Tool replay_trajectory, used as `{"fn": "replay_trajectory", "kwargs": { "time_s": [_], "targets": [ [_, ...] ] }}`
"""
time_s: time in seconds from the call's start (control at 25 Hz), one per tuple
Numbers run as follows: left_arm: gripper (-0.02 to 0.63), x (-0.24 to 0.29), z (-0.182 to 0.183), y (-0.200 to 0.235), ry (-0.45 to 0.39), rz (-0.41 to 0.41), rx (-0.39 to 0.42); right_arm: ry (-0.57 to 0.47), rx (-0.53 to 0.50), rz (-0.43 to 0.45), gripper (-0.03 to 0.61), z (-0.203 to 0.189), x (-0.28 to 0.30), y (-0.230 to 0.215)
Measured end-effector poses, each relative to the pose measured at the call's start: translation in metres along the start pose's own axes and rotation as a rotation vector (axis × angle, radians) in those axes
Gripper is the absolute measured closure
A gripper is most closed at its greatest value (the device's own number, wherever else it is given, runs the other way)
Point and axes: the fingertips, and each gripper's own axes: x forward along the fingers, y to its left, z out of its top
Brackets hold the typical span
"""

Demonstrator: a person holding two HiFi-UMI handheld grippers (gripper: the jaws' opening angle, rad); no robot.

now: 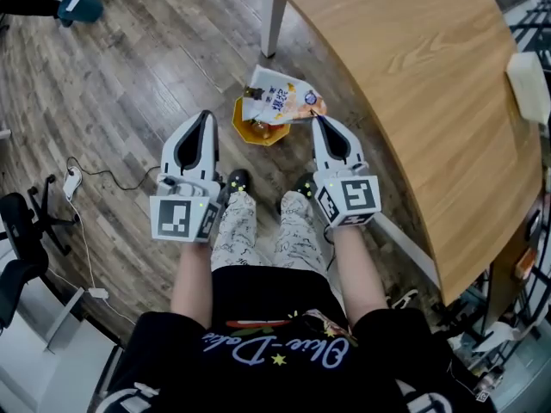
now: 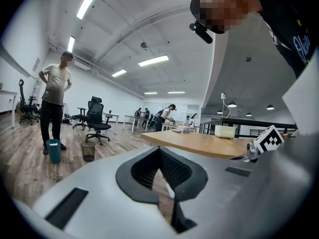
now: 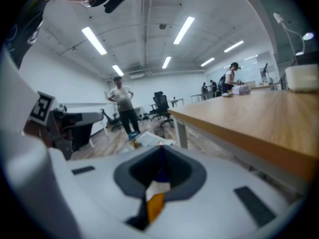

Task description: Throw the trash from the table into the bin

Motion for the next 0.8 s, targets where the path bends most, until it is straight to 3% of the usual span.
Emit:
{"fn": "replay_trajectory", "kwargs": {
  "time_s": [0.8],
  "targets": [
    [0.603,0.003,-0.092,0.015,0.094,-0.002,-0.016,0.115,0.021,-0.008,0.56,-0.108,0.045,-0.012]
  ]
}}
